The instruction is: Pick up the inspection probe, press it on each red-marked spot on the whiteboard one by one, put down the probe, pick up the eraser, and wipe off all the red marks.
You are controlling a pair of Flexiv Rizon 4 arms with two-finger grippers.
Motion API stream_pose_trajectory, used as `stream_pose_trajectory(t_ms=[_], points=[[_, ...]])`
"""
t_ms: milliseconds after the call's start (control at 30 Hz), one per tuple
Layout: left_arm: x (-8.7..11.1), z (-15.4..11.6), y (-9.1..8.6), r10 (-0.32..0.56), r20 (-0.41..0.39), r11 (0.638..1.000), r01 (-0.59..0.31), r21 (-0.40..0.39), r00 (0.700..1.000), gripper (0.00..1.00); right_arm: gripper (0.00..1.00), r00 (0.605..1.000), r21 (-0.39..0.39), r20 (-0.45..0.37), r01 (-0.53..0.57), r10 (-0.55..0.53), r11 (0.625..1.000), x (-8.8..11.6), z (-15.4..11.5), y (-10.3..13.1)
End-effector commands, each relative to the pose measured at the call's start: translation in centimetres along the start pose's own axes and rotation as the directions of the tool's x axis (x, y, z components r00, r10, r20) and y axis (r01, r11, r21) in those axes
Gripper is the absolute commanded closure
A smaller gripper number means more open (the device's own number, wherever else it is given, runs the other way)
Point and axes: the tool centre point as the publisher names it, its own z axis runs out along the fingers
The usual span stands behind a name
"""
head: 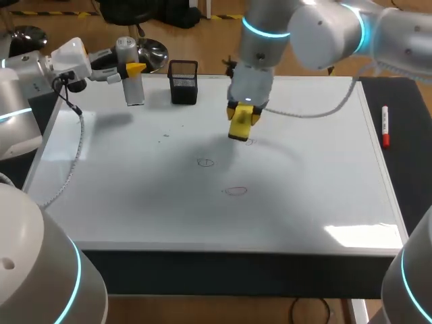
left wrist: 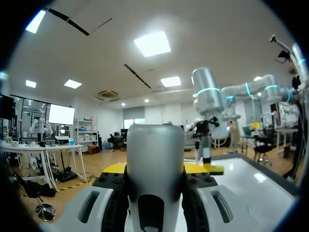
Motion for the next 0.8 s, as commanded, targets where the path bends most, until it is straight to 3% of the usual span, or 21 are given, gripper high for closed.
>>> stream_pose_trajectory(t_ms=[33,333,800], points=[[0.1,0.0,-0.1,0.002,0.005,1.0,-0.002,0.0,1.0,1.0,1.0,0.999,-0.004,-0.049,0.011,-0.011,1.0,-2.6,1.3,0.3],[0.1,0.0,-0.1,0.002,0.005,1.0,-0.002,0.0,1.0,1.0,1.0,0.996,-0.034,-0.048,0.074,-0.075,0.997,-5.6,3.0,2.7],[0.1,0.0,-0.1,0.002,0.005,1.0,-0.002,0.0,1.0,1.0,1.0,0.997,-0.034,-0.03,0.073,-0.074,0.997,-5.7,2.5,2.8]])
